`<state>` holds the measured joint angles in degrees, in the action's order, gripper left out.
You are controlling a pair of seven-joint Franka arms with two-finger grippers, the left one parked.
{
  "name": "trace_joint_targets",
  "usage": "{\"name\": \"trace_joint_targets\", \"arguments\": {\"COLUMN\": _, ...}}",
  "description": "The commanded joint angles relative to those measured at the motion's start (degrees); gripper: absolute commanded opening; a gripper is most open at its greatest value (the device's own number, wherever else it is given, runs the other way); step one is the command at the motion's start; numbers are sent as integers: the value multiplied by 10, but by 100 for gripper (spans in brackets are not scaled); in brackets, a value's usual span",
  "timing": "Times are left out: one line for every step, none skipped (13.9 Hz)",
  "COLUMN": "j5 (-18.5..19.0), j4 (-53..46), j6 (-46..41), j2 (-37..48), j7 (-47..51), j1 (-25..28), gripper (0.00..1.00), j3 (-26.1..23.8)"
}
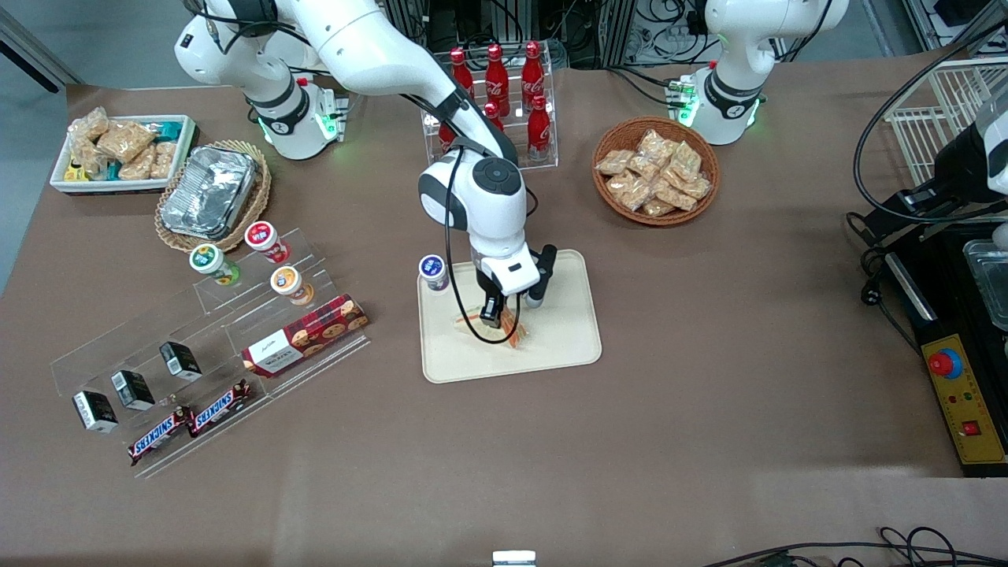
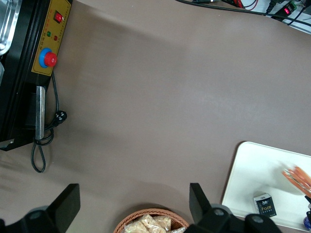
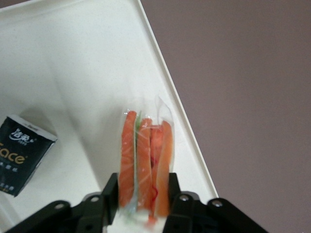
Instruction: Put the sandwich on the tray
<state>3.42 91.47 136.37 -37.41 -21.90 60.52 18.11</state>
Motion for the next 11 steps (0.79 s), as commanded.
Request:
{"name": "trace_joint_targets", "arguments": {"j5": -25, "j4": -16, "j6": 1, "j2": -8, "j7": -8, "j1": -8, "gripper": 85, "j3": 4}}
{"name": "trace_joint_targets", "arguments": {"j5": -29, "j4": -17, "j6": -2, "j2": -4, "j7": -7, "j1": -14, "gripper": 94, "j3": 5}}
{"name": "trace_joint_targets", "arguments": {"j5": -30, "j4": -17, "j6": -7, "j2": 5, "j7": -5, "j1": -15, "gripper": 94, "j3": 8}}
{"name": "trace_joint_targets", "arguments": {"j5": -36, "j4": -17, "j6": -8, "j2": 15, "j7": -5, "j1": -17, "gripper": 94, "j3": 12}}
{"name": "trace_joint_targets", "arguments": {"j5": -47, "j4": -17, "j6": -11, "j2": 27, "j7": -4, "j1": -35, "gripper": 95, "j3": 17}}
{"name": "trace_joint_targets", "arguments": {"j5": -68, "j4": -17, "j6": -16, "j2": 37, "j7": -4, "j1": -53, "gripper": 94, "j3": 18}}
{"name": "trace_joint_targets", "arguments": {"j5": -93, "j4": -17, "j6": -17, "j2": 50, "j7": -4, "j1": -80, "gripper": 94, "j3": 18}}
{"name": "trace_joint_targets", "arguments": {"j5": -113, "j4": -17, "j6": -21, "j2": 59, "j7": -4, "j1": -106, "gripper": 94, "j3": 18}}
{"name": "trace_joint_targets", "arguments": {"j5": -119, "j4": -17, "j6": -32, "j2": 70, "j7": -2, "j1": -122, "gripper": 94, "j3": 19}}
{"name": "trace_joint_targets", "arguments": {"j5": -119, "j4": -17, "j6": -42, "j2": 73, "j7": 5, "j1": -134, "gripper": 94, "j3": 31}}
{"name": "trace_joint_targets", "arguments": {"j5": -120, "j4": -17, "j6": -52, "j2": 78, "j7": 24, "j1": -140, "gripper": 94, "j3": 49}}
